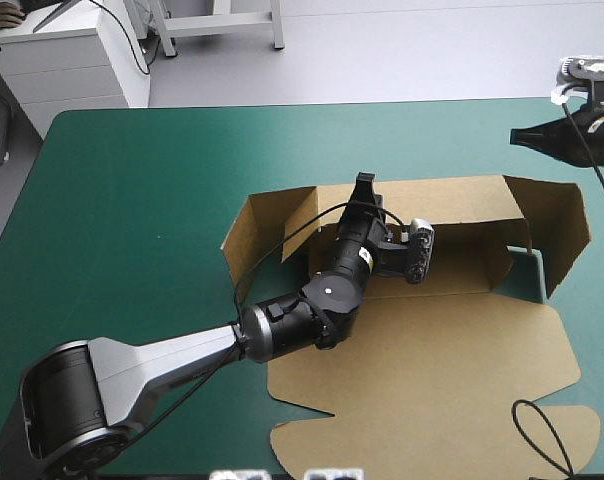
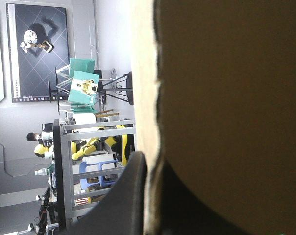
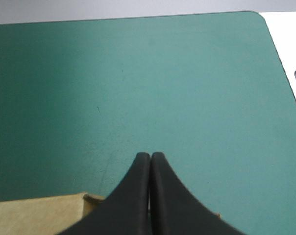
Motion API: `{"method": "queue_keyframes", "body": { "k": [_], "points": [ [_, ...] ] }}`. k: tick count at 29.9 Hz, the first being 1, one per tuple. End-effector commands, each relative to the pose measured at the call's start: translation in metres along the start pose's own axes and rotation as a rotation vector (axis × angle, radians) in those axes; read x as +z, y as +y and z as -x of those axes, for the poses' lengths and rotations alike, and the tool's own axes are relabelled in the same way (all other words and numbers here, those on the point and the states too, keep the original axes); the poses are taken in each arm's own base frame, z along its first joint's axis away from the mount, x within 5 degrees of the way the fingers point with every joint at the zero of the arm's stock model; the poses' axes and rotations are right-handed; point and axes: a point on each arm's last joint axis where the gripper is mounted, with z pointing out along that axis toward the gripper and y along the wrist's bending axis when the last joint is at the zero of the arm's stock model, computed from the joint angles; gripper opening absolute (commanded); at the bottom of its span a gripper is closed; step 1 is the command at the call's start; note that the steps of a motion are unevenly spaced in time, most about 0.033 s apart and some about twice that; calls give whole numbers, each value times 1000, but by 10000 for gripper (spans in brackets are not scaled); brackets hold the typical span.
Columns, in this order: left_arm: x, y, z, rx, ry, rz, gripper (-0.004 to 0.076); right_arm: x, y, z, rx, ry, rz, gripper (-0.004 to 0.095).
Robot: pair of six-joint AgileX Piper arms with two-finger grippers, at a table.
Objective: Fold the box
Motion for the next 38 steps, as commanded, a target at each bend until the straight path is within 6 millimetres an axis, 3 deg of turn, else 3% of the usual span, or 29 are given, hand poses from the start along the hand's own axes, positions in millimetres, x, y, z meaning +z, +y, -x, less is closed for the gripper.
{"method": "queue_keyframes", "body": {
  "k": [1, 7, 11, 18, 28, 38],
  "points": [
    [-16, 26, -3, -31, 2, 81, -8, 8, -7, 18, -13, -25, 23, -19],
    [-16, 26, -3, -36, 1, 81, -8, 46, -11, 11, -14, 72, 56, -19],
    [-16, 26, -3, -36, 1, 81, -8, 56, -15, 6, 1, 118, 79, -19],
    [-16, 26, -3, -36, 4, 82, -8, 54, -27, -5, -32, 219, 86, -19],
    [-16, 26, -4, -41, 9, 78, -8, 42, -60, -31, 59, 237, 119, -19],
    [-16, 26, -3, -41, 6, 78, -8, 38, -57, -59, 48, 272, 145, -19]
  ]
}}
